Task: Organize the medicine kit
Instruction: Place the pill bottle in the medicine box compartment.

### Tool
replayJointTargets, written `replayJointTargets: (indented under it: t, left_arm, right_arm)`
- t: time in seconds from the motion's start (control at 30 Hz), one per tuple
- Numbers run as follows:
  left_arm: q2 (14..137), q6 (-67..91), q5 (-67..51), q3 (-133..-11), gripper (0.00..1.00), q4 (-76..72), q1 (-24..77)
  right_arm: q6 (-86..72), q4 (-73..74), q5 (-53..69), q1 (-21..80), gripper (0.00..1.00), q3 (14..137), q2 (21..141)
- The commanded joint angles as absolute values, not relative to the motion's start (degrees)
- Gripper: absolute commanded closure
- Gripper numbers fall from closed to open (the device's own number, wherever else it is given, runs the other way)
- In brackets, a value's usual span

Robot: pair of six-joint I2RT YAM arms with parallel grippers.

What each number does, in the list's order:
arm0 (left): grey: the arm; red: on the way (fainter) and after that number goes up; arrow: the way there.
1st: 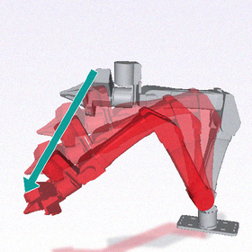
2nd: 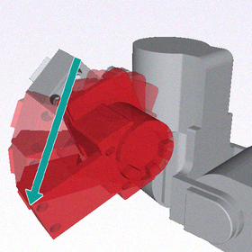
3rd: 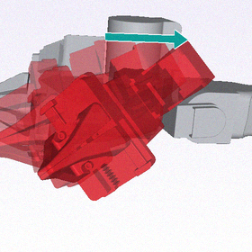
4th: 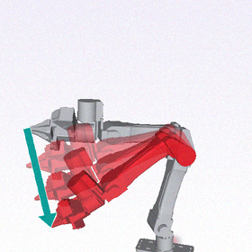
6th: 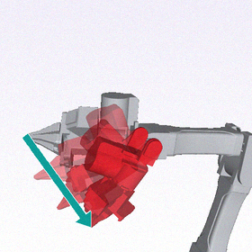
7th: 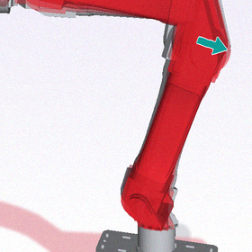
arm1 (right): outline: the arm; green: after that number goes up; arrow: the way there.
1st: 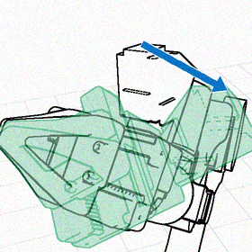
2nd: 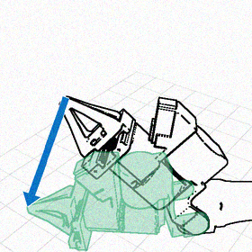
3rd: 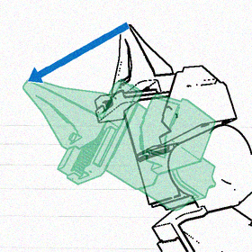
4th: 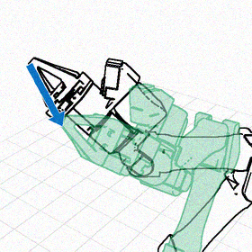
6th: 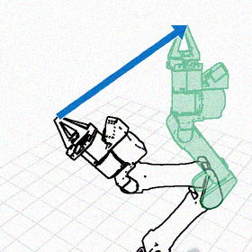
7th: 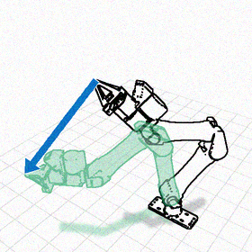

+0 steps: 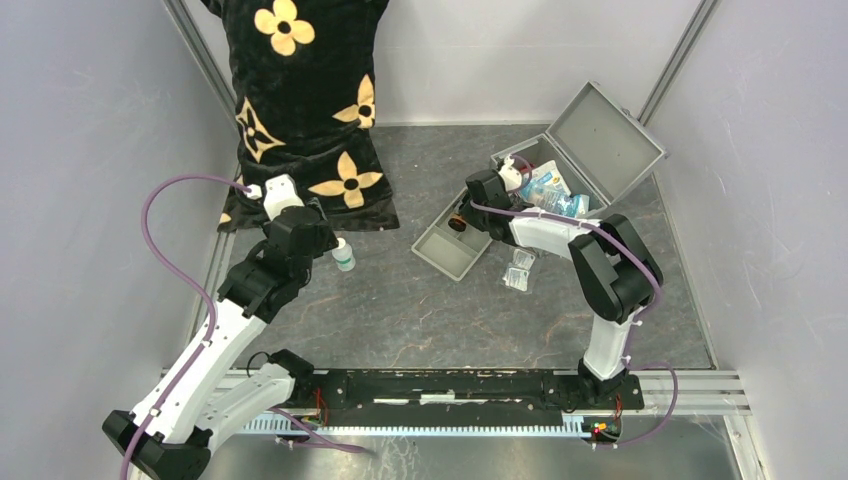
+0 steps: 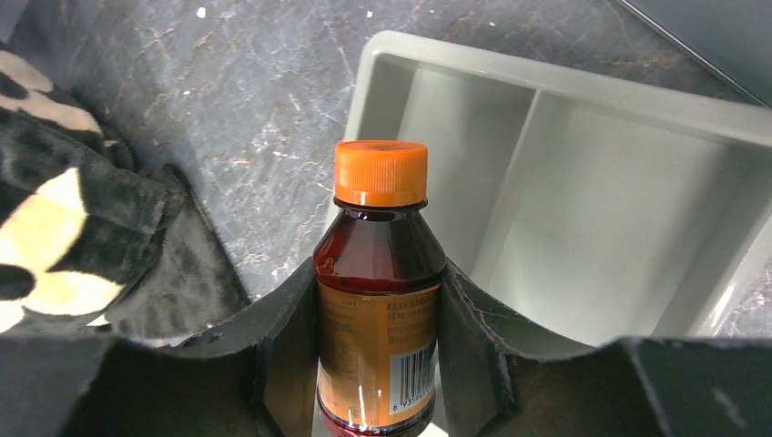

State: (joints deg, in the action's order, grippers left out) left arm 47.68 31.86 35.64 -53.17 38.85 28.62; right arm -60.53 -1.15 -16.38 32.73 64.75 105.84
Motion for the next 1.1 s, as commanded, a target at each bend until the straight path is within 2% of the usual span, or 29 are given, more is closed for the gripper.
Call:
replayJointTargets:
  t: [0.0, 0.27, 0.43, 0.7, 0.8, 0.93, 1.07]
  left_arm:
    - [46.79, 29.36, 35.25, -52.94, 0.32, 36.92, 28.39]
    - [46.25, 29.44, 34.85, -52.47, 0.31, 37.28, 28.39]
    - [46.06, 29.61, 34.65, -52.21, 0.31, 37.28, 28.40]
    - [46.58, 29.70, 33.96, -51.82, 0.31, 36.99, 28.39]
    - [46.74, 29.79, 33.14, -51.87, 0.31, 36.60, 28.43]
    - [46.73, 29.90, 31.23, -54.98, 0.31, 36.84, 28.39]
    - [47.15, 28.75, 30.66, -59.73, 0.31, 37.31, 28.41]
  right_arm:
    - [-62.74, -0.29, -19.67, 32.94, 0.59, 67.90, 107.13]
    - [-61.67, 1.18, -19.98, 32.94, 0.42, 68.42, 107.68]
    - [-60.38, 1.81, -20.63, 33.13, 0.36, 68.98, 106.44]
    - [-54.40, 3.66, -24.99, 34.80, 0.36, 69.66, 101.14]
    - [-44.47, 2.15, -26.72, 36.81, 0.36, 68.91, 98.21]
    - [-24.37, -11.50, -14.18, 39.99, 0.36, 64.00, 95.47]
    - [-13.34, -27.87, 6.28, 43.12, 0.36, 58.91, 95.88]
